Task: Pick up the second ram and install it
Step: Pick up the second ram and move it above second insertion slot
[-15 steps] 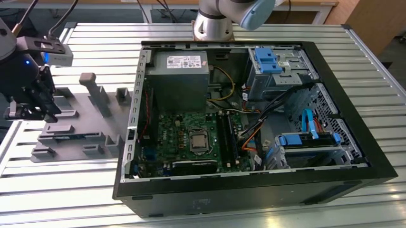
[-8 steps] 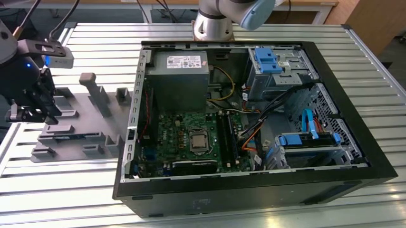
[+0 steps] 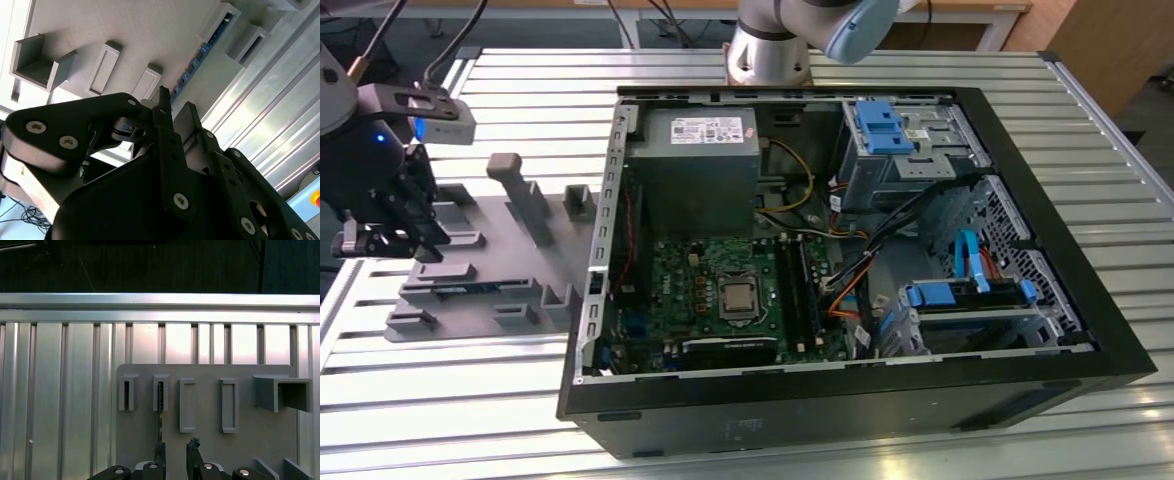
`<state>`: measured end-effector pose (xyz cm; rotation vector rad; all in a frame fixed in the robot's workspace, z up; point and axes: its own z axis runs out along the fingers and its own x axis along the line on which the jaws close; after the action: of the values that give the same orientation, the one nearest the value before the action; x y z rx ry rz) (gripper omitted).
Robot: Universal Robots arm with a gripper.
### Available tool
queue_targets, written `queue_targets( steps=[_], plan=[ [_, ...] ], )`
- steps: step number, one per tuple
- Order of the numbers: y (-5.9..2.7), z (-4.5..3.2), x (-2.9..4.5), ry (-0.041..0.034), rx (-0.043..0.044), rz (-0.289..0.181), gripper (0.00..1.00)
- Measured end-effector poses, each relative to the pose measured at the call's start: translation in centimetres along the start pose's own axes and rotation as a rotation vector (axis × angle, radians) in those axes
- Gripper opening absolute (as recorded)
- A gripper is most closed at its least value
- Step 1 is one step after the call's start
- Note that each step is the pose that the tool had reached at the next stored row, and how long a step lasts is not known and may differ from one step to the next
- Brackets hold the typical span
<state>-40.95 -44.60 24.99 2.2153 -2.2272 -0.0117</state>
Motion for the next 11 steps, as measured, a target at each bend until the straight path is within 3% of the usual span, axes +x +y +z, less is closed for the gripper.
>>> queue_targets(
  steps=[11],
  plan=[
    [-0.01, 0.82, 0.13, 0.0001, -0.0001, 0.000, 0.31]
  ],
)
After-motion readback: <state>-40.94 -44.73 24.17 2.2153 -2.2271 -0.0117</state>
